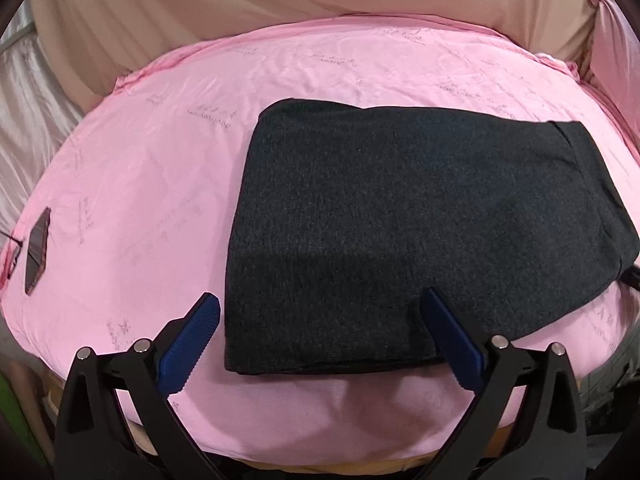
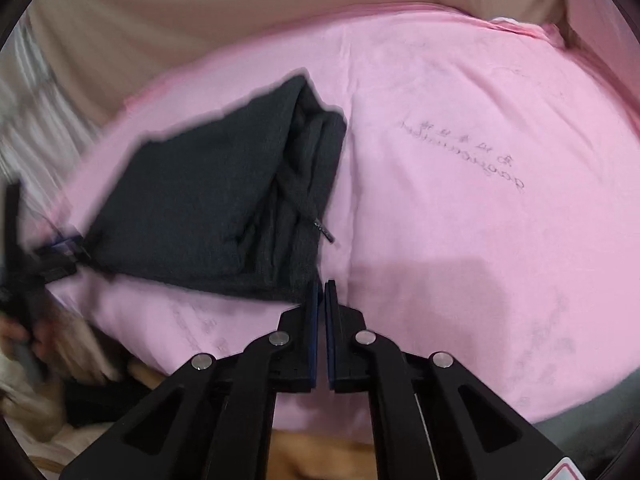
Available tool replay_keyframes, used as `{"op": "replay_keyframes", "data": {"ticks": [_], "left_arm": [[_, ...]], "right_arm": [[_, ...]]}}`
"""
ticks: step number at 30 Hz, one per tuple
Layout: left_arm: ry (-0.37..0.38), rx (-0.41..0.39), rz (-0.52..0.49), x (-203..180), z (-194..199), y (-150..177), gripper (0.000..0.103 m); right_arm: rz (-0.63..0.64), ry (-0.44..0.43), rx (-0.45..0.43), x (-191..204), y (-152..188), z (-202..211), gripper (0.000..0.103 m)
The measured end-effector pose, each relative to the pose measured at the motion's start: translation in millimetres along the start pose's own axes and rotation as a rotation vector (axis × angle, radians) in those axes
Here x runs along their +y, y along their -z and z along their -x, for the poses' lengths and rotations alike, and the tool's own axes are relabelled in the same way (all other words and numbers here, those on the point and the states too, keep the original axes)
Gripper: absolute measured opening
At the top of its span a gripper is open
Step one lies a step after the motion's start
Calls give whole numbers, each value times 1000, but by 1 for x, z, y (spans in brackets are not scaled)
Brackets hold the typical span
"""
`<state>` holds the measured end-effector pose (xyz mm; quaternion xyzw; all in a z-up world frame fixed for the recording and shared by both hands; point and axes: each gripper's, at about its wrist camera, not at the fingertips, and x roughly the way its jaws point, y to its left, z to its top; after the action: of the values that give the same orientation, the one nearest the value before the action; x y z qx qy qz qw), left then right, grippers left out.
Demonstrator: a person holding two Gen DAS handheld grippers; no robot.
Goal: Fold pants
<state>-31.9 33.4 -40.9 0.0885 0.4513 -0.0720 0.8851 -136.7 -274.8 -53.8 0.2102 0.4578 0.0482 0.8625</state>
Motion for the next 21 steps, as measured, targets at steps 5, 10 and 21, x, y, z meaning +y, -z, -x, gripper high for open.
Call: {"op": "replay_keyframes", "data": {"ticks": [5, 10, 21], "left_arm": [[13, 12, 18, 3, 5, -3, 98], [19, 9, 24, 3, 6, -2, 98], [251, 20, 95, 31, 6, -2, 98]], "right_arm": [[-4, -83, -90, 11, -17, 23, 56], [15, -95, -49, 22, -29, 6, 67], [-66, -137, 68, 22, -32, -33, 71]]}}
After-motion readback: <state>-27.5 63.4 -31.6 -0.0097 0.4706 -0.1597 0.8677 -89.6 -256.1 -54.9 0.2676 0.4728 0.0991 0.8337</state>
